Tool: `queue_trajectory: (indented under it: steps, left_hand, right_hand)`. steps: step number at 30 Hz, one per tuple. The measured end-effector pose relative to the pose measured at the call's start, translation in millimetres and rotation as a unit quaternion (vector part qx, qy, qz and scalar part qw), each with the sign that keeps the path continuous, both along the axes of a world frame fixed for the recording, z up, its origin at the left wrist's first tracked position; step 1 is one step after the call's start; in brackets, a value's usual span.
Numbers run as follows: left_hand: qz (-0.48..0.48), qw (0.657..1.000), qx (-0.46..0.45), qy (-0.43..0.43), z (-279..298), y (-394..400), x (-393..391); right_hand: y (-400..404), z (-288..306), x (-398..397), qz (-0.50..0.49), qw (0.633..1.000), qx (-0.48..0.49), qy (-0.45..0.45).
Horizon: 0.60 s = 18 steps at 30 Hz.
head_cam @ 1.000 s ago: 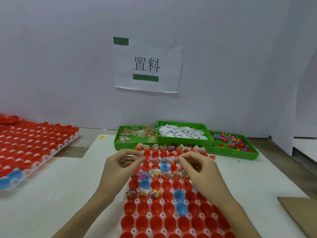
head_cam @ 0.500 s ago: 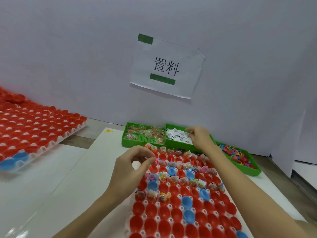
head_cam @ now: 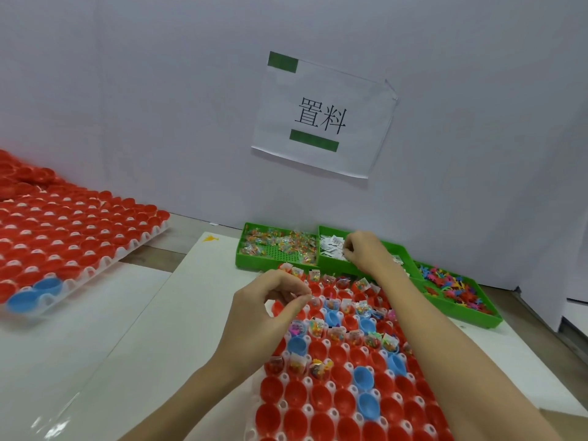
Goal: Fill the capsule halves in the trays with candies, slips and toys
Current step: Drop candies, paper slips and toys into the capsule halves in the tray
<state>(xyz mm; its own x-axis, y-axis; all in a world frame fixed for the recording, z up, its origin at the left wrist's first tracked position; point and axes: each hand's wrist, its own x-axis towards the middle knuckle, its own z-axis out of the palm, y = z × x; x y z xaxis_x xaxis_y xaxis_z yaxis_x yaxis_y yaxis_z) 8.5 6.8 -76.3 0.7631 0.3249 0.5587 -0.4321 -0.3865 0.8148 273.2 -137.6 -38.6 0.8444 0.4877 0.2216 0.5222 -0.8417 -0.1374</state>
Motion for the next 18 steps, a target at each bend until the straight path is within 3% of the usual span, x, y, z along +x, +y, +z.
queue_trajectory:
  steps: [4,7,13,18]
  left_hand:
    - [-0.004,1.0,-0.024,0.013,2,3,0]
    - [-0.018,0.997,-0.062,0.033,4,4,0]
    - [-0.069,0.981,-0.165,0.073,11,4,-4]
    - [-0.087,0.977,-0.17,0.094,11,1,-6]
  right_hand:
    - [-9,-1,-2,-0.032,0.998,0.045,-0.021]
    - [-24,-1,-4,-0.049,0.99,0.13,-0.025]
    - [-48,15,-48,-0.023,0.923,0.376,0.075]
    - [-56,22,-129,0.055,0.885,0.431,0.165]
